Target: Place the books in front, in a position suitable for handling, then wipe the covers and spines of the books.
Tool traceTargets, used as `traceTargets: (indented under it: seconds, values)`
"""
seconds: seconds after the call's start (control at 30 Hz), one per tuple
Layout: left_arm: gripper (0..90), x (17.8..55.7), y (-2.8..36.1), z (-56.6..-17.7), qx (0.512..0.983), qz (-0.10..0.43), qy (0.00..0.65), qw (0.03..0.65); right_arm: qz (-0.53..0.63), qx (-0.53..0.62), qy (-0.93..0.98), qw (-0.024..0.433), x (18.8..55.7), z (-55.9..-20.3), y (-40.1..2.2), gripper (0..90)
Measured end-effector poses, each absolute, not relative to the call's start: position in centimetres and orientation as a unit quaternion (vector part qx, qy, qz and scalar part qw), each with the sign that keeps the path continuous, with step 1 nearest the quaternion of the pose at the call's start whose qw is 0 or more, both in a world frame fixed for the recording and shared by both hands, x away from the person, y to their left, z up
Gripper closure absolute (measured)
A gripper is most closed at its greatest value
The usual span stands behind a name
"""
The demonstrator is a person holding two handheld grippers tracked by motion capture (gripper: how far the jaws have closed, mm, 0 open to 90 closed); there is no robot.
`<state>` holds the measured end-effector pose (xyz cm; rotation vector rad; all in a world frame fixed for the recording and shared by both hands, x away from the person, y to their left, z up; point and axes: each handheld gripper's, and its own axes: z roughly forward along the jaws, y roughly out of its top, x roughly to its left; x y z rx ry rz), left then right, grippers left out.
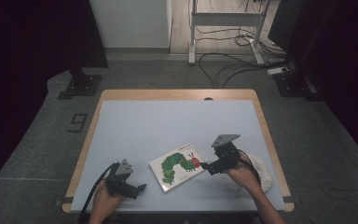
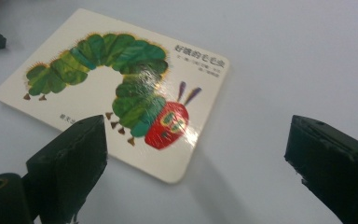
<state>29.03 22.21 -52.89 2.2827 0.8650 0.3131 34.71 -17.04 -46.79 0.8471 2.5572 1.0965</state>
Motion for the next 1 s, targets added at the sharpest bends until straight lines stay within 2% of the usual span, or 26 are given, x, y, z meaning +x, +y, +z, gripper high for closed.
traceTargets:
  seconds: [0.63, 1.0]
  values:
    - [0.0, 29.0, 22.2, -52.9, 0.874, 0.121, 0.332, 0.334, 0.345, 0.341, 0.859, 0.163, 32.2, -45.8, -23.1, 5.2]
    - [0.0, 29.0, 22.2, -52.9, 0.874, 0.121, 0.332, 0.334, 0.338, 0.372, 0.847, 0.175, 30.7, -45.8, -26.7, 4.0]
